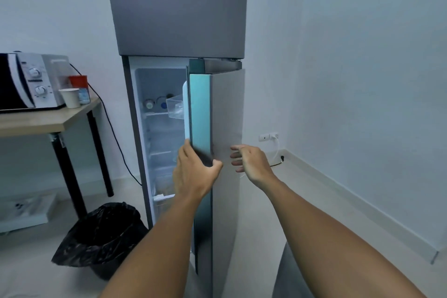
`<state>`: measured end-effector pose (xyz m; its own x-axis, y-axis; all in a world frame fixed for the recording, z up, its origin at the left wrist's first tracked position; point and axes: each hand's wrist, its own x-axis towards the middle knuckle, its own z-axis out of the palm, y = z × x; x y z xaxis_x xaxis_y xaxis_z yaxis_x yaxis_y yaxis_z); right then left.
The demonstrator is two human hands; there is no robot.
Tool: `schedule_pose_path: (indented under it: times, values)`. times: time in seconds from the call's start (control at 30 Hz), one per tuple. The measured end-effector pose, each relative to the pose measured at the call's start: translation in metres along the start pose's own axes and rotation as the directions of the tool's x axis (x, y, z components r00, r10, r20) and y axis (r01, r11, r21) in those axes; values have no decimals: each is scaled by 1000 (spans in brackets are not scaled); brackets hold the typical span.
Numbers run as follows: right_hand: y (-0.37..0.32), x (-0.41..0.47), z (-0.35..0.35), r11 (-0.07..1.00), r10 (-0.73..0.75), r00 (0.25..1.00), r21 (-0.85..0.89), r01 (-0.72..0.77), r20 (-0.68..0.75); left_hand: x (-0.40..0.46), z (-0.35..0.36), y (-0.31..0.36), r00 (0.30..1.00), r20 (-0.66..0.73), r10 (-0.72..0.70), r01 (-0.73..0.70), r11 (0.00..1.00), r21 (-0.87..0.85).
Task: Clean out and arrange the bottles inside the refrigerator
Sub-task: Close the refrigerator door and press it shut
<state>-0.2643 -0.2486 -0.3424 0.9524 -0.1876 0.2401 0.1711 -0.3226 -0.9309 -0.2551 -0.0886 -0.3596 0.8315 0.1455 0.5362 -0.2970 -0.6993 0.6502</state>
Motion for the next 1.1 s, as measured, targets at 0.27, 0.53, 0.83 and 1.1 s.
schedule_pose_path:
  times: [0.27, 0.53, 0.83, 1.1]
  values:
    - [19, 59, 8, 956, -150, 989, -254, 148, 12, 40, -24, -26, 968, -194, 161, -184, 977, -109]
    - [26, 125, 33, 897, -262, 963, -351, 269, 69, 101, -17, -41, 870, -291, 397, -245, 862, 444]
    - [38, 200, 59, 821, -406, 913, -429, 376, 22, 140, 15, -62, 813, -219, 540, -215, 627, 749]
    - [70, 248, 67, 587, -565, 823, -676, 445, 52, 178, 51, -74, 905, -1, 426, -260, 554, 791]
